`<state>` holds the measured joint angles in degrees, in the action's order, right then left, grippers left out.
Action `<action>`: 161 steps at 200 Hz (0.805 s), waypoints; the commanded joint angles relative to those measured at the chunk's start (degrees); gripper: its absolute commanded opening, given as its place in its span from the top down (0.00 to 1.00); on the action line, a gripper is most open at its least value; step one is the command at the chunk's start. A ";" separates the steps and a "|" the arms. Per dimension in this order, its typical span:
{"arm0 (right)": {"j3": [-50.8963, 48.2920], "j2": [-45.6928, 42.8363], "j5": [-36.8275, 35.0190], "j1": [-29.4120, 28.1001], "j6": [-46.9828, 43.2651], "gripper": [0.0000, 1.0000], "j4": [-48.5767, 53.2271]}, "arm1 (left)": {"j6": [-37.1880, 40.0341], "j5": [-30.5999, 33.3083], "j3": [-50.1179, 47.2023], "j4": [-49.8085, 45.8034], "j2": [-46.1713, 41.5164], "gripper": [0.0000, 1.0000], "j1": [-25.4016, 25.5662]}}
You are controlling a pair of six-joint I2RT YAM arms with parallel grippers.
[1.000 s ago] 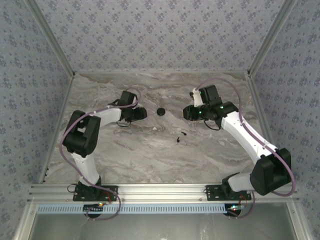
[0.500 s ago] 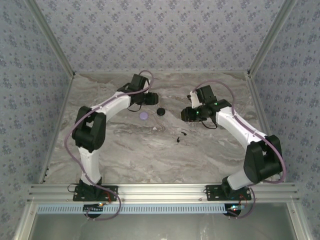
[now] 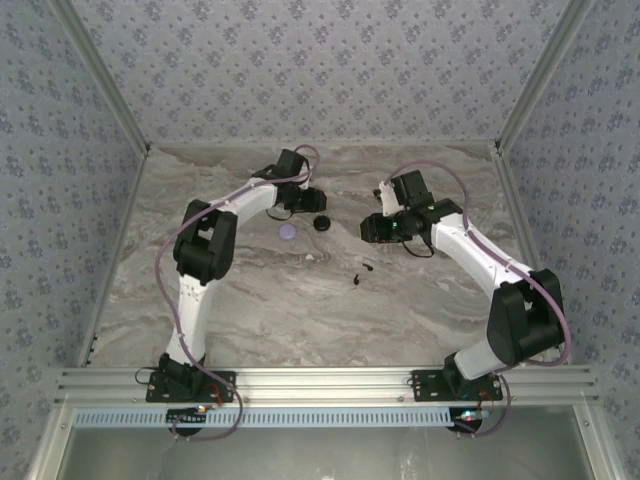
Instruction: Insert the wireless bluetooth earbuds into the charging case
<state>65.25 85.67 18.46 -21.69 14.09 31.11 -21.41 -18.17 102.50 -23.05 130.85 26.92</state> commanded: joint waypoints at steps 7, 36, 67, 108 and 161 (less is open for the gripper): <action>-0.37 0.64 0.53 0.59 -0.22 0.61 0.59 | 1.18 -3.83 1.92 -2.51 1.60 0.55 0.50; -0.45 0.69 0.53 0.56 -0.24 0.61 0.62 | 1.97 -5.18 1.43 -3.47 1.86 0.59 1.08; -0.65 0.65 0.44 0.55 -0.34 0.60 0.79 | 2.36 -5.80 0.21 -3.64 1.34 0.63 1.53; -0.73 0.73 0.09 0.60 -0.39 0.60 1.05 | 3.20 -6.27 -0.36 -4.37 0.53 0.69 2.40; -1.26 1.29 0.42 0.62 -0.46 0.60 1.06 | 3.50 -6.58 -2.71 -4.33 -1.37 0.71 3.09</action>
<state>64.51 86.04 18.44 -21.45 14.06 31.29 -19.07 -23.33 101.32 -25.74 132.11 29.36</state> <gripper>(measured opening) 0.398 0.291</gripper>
